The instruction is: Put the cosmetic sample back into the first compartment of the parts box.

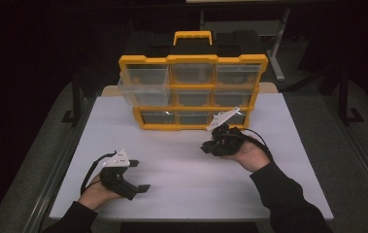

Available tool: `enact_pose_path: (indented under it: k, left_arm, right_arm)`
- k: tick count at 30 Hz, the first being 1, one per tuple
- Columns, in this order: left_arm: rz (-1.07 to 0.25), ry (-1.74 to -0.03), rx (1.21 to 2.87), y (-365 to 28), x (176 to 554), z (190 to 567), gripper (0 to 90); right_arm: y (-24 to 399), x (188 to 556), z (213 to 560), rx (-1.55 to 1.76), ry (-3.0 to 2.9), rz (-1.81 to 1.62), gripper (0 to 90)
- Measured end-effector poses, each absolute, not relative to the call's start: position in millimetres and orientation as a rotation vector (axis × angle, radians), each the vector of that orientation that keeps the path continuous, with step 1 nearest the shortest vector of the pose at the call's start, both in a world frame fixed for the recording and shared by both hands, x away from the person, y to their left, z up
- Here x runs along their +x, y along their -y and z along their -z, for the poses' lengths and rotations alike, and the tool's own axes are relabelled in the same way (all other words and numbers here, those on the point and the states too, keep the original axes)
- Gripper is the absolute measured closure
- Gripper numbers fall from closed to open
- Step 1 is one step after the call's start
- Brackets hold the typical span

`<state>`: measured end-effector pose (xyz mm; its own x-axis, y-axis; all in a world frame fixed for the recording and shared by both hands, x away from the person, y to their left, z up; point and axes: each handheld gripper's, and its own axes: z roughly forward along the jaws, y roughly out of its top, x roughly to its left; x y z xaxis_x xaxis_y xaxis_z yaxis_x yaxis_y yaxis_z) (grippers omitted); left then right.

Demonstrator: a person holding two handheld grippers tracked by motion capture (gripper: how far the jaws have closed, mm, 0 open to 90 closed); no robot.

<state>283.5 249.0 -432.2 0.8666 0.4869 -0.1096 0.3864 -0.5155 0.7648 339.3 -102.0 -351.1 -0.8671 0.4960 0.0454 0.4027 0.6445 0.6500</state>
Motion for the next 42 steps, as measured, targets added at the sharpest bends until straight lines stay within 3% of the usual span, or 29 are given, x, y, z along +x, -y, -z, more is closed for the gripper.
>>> enact_pose_path:
  k: [42]
  left_arm:
    - [-0.143, -0.629, 2.168, -248.5, 283.1, 432.2, 0.0]
  right_arm:
    - [82.2, 371.8, 271.5, 0.682, -2.698, -1.039, 79.1]
